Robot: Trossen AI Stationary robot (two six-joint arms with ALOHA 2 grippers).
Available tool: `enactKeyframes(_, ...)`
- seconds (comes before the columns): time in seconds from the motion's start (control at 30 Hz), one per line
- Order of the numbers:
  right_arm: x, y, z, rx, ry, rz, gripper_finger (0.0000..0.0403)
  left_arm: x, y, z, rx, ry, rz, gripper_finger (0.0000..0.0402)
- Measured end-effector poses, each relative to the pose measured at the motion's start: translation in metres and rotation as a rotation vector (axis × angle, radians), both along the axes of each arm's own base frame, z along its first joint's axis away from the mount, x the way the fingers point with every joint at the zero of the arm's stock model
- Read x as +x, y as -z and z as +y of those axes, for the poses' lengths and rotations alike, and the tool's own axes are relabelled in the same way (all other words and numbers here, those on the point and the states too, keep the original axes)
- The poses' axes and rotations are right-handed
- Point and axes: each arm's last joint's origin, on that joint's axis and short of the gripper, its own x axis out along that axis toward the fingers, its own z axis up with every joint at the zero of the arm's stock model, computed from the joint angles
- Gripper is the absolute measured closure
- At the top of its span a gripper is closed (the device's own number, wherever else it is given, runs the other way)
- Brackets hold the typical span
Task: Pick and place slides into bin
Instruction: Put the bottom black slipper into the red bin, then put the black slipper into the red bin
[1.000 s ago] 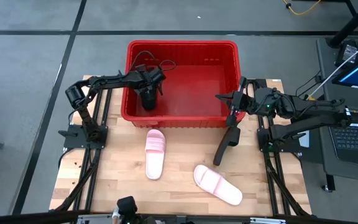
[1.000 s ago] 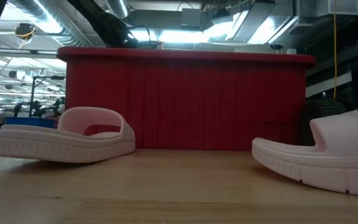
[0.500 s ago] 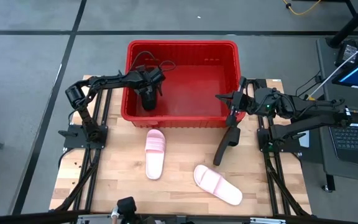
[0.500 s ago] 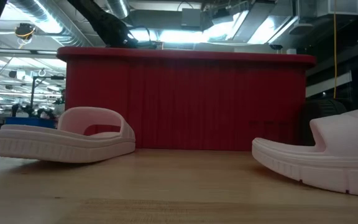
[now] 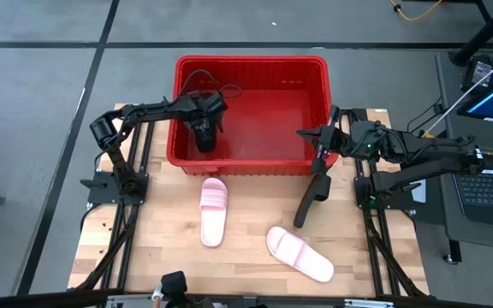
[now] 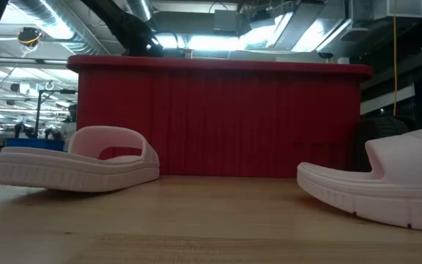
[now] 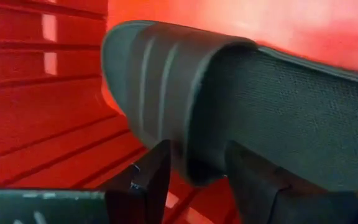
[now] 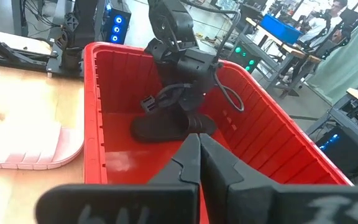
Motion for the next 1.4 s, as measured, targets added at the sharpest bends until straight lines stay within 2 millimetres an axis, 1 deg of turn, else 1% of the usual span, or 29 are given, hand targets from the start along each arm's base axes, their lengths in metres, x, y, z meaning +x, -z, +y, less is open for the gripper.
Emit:
enactKeyframes(0.23, 0.000, 0.000, 0.000, 0.000, 0.000, 0.000, 0.0397, 0.003, -0.012, 0.001, 0.003, 0.021, 0.012, 0.0256)
enactKeyframes(0.43, 0.000, 0.000, 0.000, -0.001, 0.000, 0.000, 0.0397, 0.001, -0.023, -0.001, -0.036, -0.003, 0.052, 0.0257)
enactKeyframes(0.57, 0.000, 0.000, 0.000, -0.002, 0.000, 0.000, 0.0397, 0.001, -0.031, -0.006, -0.059, -0.009, 0.077, 0.0258)
enactKeyframes(0.73, 0.000, -0.001, 0.000, -0.002, -0.001, -0.010, 0.0397, 0.008, -0.046, -0.016, -0.070, 0.027, 0.096, 0.0258)
enactKeyframes(0.93, 0.000, -0.001, 0.000, -0.002, -0.001, -0.009, 0.0397, 0.018, -0.073, -0.026, -0.047, 0.068, 0.077, 0.0257)
enactKeyframes(1.13, 0.000, -0.001, 0.000, -0.002, -0.001, -0.009, 0.0397, 0.021, -0.104, -0.036, -0.030, 0.080, 0.046, 0.0258)
enactKeyframes(1.23, 0.000, -0.001, 0.000, -0.003, -0.001, -0.008, 0.0397, 0.017, -0.122, -0.044, 0.005, 0.093, 0.004, 0.0261)
enactKeyframes(1.4, 0.000, -0.001, 0.000, -0.006, -0.002, -0.007, 0.0397, -0.002, -0.153, -0.061, 0.070, 0.092, -0.093, 0.0265)
